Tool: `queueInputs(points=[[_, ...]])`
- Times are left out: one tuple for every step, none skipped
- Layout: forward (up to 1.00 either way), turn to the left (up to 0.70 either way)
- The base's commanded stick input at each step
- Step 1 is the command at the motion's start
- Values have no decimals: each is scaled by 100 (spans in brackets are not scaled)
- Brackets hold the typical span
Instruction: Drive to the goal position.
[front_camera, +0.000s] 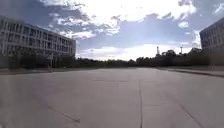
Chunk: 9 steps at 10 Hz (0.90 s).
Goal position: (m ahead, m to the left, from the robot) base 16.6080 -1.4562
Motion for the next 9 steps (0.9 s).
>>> queueInputs(points=[[70,0],[70,0],[70,0],[70,0],[70,0],[70,0],[70,0],[70,0],[69,0]])
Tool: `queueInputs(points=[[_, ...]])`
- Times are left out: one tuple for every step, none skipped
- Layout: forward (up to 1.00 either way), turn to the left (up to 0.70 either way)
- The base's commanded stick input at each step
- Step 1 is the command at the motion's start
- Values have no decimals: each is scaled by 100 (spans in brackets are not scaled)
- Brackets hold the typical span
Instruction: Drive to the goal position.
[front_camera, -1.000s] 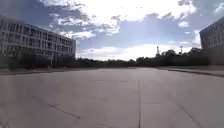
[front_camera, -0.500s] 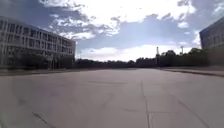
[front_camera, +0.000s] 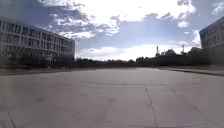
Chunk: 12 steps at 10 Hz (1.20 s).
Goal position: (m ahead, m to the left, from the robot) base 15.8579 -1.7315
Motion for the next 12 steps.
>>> queueInputs(points=[[66,0],[66,0],[66,0],[66,0],[66,-1],[66,-1],[66,-1],[66,-1],[66,-1],[66,-1],[66,-1],[66,-1]])
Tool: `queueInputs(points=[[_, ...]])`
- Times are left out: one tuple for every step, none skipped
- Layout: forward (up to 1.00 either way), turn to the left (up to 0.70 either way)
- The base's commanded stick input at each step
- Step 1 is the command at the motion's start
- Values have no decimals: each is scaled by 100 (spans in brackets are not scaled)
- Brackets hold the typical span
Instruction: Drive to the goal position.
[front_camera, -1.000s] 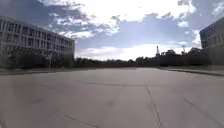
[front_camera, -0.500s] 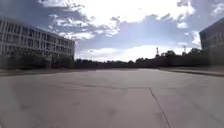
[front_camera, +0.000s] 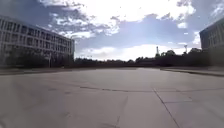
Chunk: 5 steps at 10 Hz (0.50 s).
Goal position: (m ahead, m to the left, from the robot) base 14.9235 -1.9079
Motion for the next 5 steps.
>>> queueInputs(points=[[66,-1],[66,-1],[66,-1],[66,-1],[66,-1]])
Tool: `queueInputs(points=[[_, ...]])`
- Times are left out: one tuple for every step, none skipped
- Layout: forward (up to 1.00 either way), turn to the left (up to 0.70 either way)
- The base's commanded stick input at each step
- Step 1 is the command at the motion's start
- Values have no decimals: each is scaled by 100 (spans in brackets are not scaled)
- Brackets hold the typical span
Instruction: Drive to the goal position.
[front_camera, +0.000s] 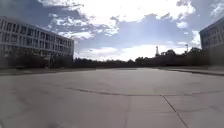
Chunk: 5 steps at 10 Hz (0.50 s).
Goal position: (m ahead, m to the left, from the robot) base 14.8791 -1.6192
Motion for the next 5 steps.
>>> queueInputs(points=[[66,-1],[66,-1],[66,-1],[66,-1],[66,-1]])
